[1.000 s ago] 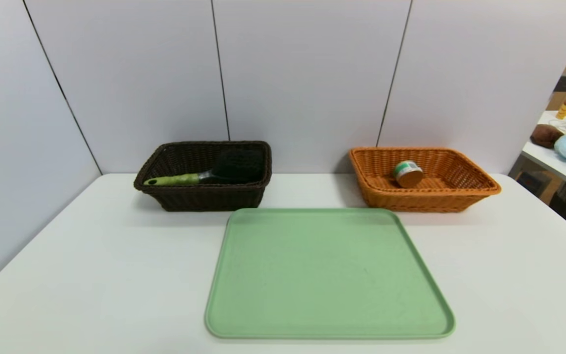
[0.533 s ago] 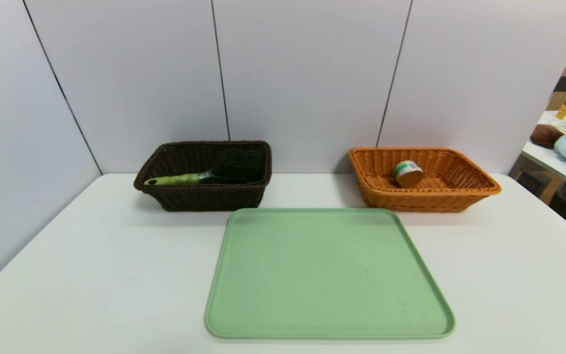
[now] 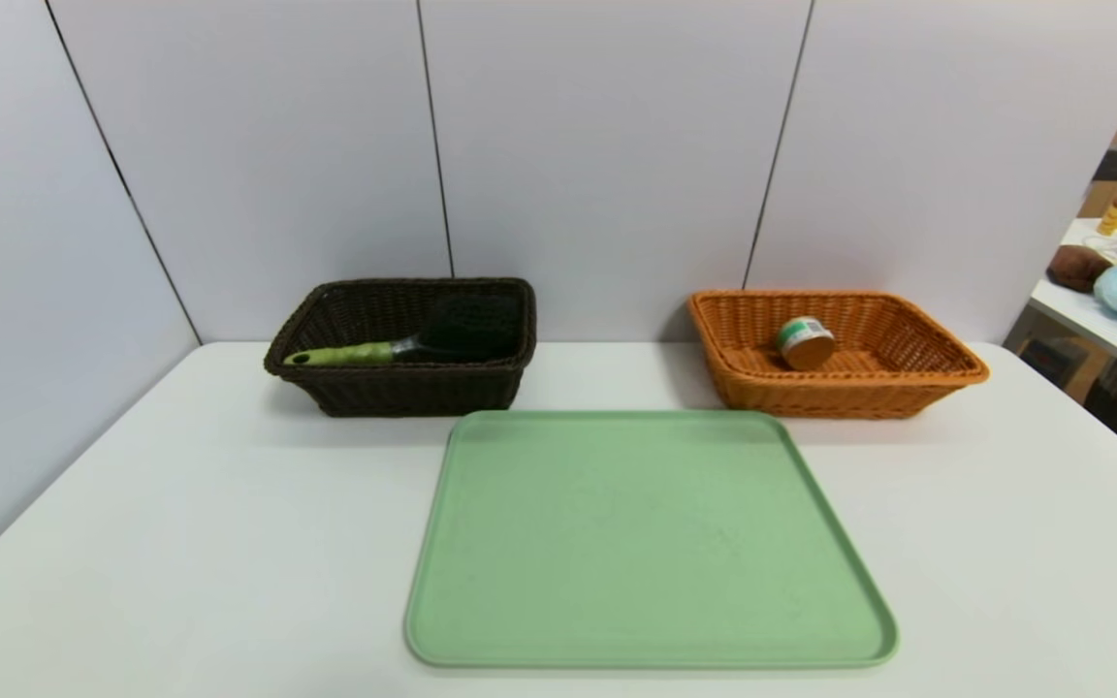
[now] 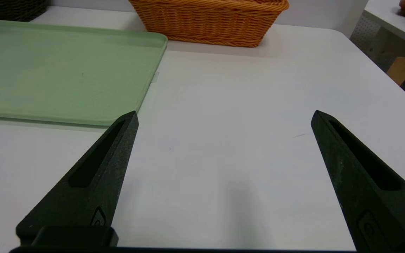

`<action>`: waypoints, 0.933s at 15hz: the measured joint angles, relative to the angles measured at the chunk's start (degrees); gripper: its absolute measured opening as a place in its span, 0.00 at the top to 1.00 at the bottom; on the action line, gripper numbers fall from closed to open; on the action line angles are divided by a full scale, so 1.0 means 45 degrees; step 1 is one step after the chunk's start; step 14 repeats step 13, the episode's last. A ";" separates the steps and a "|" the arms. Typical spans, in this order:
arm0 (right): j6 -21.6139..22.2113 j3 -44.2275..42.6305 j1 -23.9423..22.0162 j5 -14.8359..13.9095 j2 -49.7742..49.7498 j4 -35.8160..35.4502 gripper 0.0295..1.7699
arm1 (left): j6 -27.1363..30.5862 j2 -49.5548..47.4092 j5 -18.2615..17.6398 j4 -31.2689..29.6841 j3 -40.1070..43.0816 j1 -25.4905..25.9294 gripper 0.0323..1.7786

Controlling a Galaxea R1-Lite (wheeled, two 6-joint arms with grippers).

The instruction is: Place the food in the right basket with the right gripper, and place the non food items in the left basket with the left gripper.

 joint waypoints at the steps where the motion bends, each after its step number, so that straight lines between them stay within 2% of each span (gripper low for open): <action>1: 0.0000 0.0000 0.0000 0.0005 0.0000 0.0000 0.04 | 0.0000 0.0000 -0.0005 0.0003 0.0000 0.0000 0.05; 7: -0.0079 0.0000 0.0000 -0.0062 0.0005 0.0008 0.04 | 0.0000 0.0000 -0.0005 0.0003 0.0000 0.0000 0.05; 14: 0.0490 0.0000 0.0000 -0.0211 0.0005 -0.0019 0.04 | -0.0005 0.0000 0.0000 0.0003 0.0000 0.0000 0.05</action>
